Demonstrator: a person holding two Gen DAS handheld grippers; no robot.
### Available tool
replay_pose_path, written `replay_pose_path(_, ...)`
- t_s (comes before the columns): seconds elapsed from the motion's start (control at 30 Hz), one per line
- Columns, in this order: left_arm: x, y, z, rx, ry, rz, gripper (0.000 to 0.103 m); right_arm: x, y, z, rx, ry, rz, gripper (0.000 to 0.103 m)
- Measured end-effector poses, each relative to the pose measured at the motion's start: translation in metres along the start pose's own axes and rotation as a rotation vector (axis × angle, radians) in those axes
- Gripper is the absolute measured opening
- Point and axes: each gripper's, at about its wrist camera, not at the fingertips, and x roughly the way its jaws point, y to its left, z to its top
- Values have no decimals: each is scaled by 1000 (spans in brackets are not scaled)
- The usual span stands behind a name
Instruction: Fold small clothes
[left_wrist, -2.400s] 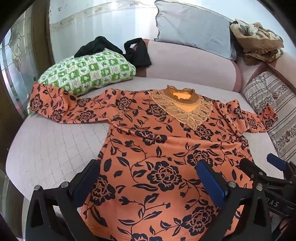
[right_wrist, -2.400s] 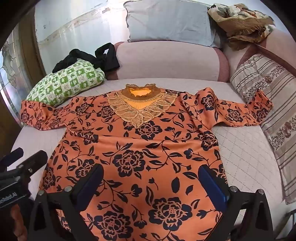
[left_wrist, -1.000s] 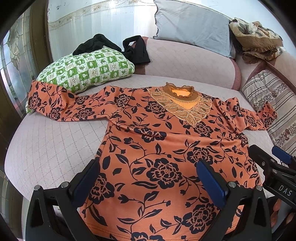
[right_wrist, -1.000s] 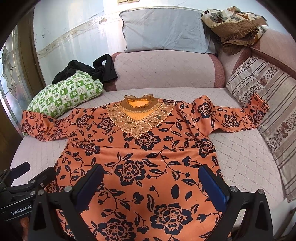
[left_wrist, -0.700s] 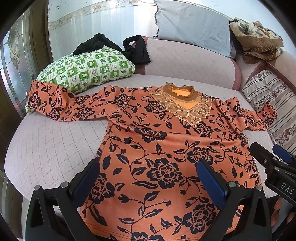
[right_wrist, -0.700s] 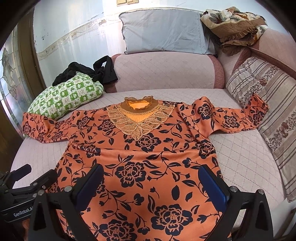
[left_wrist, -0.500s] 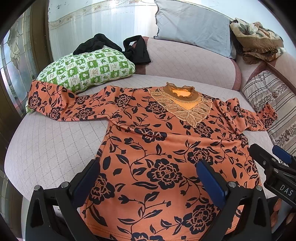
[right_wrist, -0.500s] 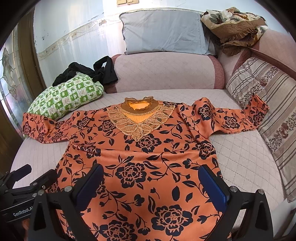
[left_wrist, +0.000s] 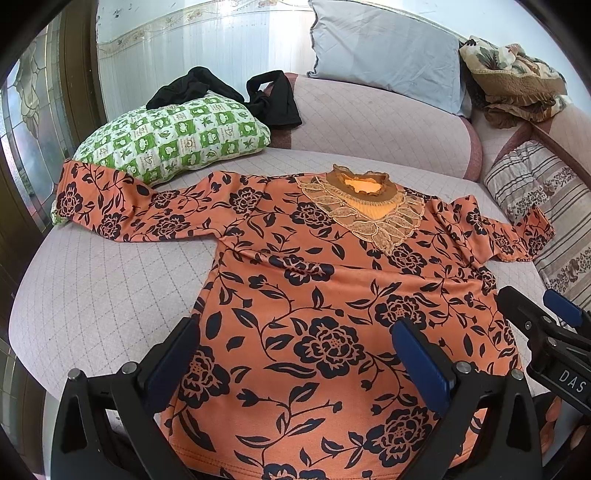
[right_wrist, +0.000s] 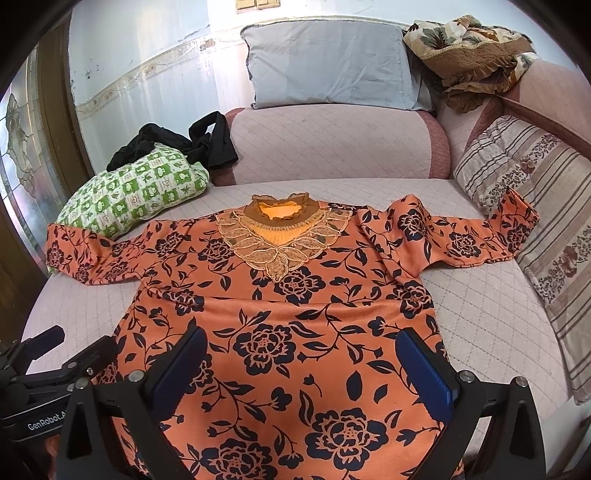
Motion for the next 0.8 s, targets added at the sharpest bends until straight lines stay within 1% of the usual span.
replay_pose_path(0.8,12,-4,8,13,13,0,103,10,-1,6,5,3,6,103)
